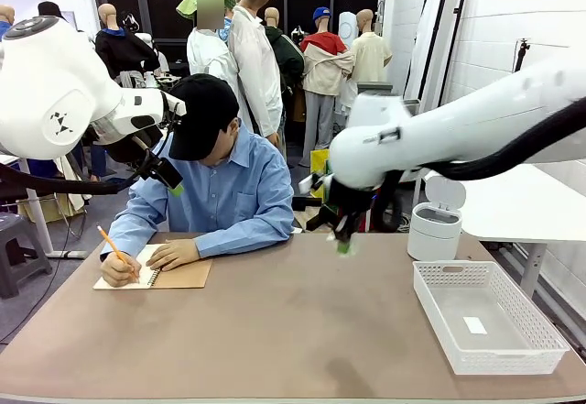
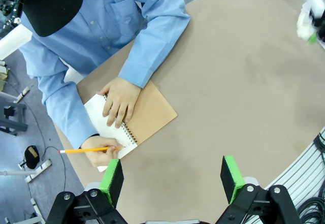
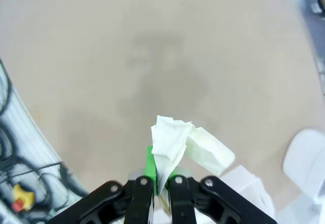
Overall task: Sort the paper based on its condition.
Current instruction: If a person hands you a paper, place it in the Organizing basket , and if it's crumpled, put it in the Trash can.
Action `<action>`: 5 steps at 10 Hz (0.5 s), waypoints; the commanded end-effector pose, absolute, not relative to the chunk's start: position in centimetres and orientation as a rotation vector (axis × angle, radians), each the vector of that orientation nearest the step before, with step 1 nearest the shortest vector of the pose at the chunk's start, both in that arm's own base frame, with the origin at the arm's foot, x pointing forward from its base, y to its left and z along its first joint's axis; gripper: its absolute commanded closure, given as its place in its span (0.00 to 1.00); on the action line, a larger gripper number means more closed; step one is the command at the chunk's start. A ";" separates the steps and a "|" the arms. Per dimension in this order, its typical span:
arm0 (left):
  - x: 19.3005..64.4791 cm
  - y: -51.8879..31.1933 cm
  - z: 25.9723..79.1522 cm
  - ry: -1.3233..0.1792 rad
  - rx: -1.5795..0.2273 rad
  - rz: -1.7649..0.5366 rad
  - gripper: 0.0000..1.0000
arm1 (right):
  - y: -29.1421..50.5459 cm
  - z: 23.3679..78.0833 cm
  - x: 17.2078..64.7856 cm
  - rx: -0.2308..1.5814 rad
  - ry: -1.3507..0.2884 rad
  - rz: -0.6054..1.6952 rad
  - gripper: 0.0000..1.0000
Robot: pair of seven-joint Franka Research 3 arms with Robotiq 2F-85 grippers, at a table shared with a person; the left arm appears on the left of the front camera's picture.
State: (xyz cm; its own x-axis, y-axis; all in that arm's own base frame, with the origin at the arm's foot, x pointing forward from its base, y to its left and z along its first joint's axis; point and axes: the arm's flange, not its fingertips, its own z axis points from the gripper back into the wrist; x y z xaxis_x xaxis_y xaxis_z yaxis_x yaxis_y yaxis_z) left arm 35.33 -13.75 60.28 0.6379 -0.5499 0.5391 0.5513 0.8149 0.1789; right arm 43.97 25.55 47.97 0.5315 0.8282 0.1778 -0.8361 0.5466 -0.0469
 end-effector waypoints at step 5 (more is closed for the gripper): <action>35.3 -13.7 60.4 -0.617 -0.005 -0.636 0.00 | 18.0 50.3 47.0 -0.092 -0.299 0.825 1.00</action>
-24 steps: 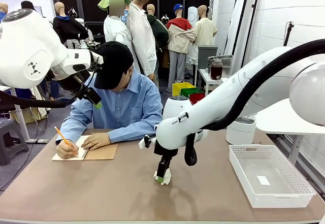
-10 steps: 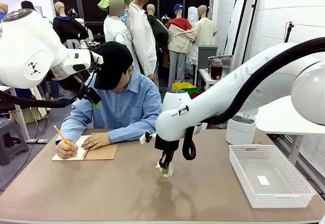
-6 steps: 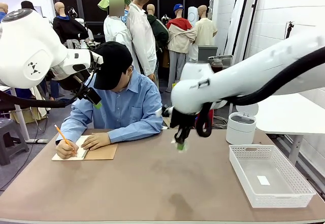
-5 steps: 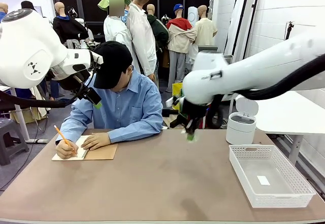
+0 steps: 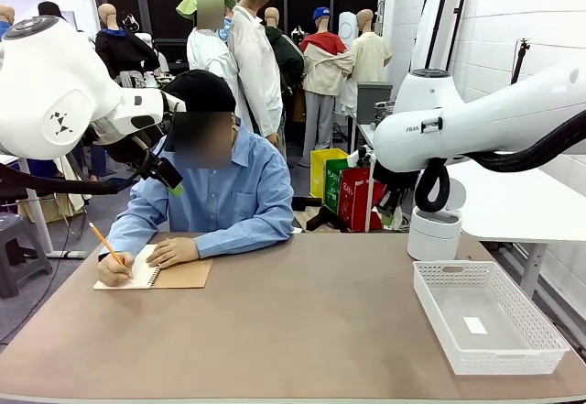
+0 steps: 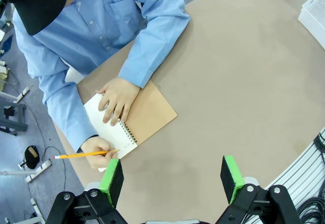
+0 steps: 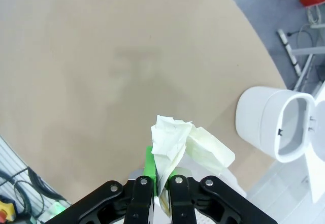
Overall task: Sort the paper based on its condition.
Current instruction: If a person hands you a paper, place it in the Organizing basket , and if it's crumpled, put it in the Trash can.
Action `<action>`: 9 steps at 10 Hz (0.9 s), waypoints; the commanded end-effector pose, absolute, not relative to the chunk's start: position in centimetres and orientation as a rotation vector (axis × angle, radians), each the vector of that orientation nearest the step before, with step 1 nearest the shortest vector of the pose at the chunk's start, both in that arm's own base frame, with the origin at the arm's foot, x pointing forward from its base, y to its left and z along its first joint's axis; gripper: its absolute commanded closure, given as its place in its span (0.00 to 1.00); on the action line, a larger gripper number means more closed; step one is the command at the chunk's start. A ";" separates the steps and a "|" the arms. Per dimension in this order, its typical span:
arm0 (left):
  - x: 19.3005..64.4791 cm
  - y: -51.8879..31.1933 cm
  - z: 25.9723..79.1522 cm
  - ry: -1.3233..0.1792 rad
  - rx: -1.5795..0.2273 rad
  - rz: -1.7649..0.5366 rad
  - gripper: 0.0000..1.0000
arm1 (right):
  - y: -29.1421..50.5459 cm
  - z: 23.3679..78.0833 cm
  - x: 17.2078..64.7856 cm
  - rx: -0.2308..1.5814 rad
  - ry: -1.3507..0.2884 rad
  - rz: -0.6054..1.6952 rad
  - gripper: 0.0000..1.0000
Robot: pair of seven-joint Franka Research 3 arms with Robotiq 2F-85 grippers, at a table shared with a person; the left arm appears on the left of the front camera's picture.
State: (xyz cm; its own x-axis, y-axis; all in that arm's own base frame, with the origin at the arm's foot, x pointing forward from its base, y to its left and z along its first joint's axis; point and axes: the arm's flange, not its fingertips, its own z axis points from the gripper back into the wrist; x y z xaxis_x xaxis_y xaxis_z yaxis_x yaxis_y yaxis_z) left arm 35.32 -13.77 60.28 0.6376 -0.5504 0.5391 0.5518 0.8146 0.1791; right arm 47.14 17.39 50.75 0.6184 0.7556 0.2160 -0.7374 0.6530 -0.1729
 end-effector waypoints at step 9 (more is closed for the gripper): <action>35.3 -13.7 60.4 -0.617 -0.005 -0.636 0.00 | 14.1 51.2 50.4 -0.157 -0.264 0.845 1.00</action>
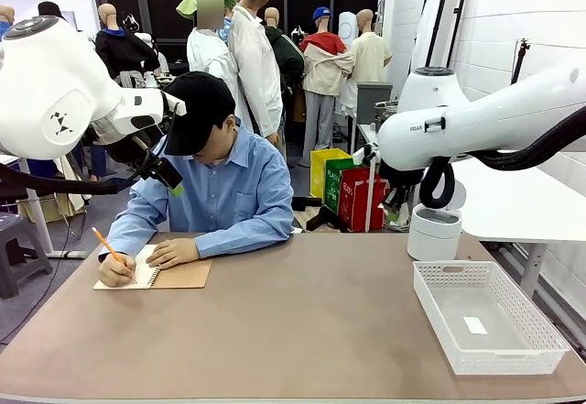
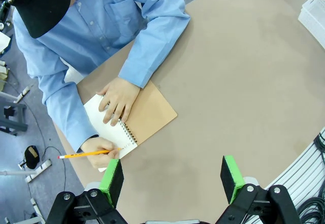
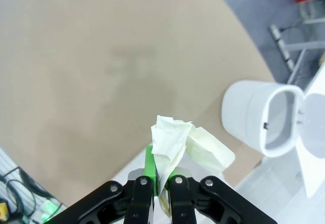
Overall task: Sort the paper based on its condition.
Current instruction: If a person hands you a paper, place it in the Organizing basket , and if it's crumpled, put it in the Trash can.
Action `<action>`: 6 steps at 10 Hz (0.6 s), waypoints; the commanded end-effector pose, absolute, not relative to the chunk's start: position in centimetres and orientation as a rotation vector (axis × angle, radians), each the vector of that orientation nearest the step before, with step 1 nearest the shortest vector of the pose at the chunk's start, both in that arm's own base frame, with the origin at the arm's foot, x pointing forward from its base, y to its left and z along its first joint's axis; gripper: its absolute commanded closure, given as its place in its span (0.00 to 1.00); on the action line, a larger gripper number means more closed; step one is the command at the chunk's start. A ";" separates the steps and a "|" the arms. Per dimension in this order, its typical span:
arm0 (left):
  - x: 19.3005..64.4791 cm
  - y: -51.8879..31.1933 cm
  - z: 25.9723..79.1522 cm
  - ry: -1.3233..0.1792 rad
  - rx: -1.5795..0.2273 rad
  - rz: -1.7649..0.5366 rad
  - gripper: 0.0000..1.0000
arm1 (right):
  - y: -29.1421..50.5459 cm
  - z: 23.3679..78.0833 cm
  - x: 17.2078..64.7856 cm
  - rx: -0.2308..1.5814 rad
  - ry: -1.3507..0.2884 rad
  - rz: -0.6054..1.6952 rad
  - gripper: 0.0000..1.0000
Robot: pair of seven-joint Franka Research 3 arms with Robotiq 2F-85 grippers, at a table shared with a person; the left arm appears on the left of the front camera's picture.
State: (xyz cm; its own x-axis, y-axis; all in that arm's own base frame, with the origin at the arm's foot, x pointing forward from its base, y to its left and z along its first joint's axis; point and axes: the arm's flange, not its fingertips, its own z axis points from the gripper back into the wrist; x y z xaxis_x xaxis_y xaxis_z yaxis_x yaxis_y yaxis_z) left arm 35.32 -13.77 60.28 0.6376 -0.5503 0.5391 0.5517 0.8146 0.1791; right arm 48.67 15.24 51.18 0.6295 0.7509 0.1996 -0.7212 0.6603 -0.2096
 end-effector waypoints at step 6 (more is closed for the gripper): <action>35.3 -13.7 60.4 -0.617 -0.005 -0.636 0.00 | 7.3 50.3 57.6 -0.395 -0.270 0.747 1.00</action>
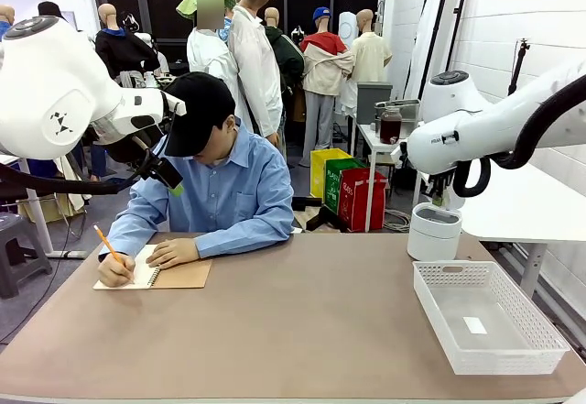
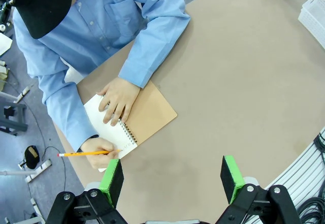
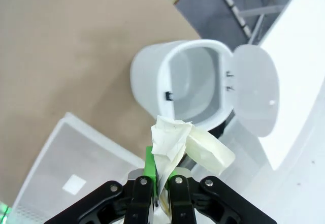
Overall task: Sort the paper based on its condition.
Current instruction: If a person hands you a paper, place it in the Organizing basket , and if it's crumpled, put it in the Trash can.
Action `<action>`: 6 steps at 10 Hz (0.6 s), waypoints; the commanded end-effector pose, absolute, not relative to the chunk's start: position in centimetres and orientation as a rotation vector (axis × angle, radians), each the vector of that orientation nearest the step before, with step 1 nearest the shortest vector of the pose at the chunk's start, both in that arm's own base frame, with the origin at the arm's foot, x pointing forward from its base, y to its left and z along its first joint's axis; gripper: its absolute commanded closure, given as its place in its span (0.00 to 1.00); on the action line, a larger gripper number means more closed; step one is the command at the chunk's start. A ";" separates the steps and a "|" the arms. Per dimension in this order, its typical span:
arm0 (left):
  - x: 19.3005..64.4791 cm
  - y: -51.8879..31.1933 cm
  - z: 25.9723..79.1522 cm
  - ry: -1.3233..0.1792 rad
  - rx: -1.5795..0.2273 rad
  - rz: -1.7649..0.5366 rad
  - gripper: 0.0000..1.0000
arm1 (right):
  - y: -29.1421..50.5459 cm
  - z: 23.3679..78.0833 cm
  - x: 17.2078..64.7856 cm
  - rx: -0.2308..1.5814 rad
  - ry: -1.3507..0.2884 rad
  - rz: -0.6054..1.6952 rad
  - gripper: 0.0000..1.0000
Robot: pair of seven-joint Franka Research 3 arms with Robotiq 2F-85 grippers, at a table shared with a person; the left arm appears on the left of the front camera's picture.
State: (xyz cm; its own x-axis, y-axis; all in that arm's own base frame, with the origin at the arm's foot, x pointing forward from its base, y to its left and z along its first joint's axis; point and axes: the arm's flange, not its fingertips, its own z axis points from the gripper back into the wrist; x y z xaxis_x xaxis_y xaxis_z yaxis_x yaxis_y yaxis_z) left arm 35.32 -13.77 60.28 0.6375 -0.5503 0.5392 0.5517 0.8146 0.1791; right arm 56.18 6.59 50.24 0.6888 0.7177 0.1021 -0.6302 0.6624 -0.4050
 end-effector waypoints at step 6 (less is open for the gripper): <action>35.3 -13.7 60.4 -0.617 -0.005 -0.636 0.00 | 6.3 50.4 59.3 -0.377 -0.268 0.762 1.00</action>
State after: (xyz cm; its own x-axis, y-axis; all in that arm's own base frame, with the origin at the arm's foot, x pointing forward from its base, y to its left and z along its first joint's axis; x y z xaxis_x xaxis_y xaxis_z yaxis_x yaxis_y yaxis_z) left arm 35.32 -13.77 60.28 0.6375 -0.5503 0.5391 0.5518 0.8146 0.1790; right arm 59.63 6.37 50.69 0.7029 0.7052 0.0932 -0.6142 0.6678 -0.4205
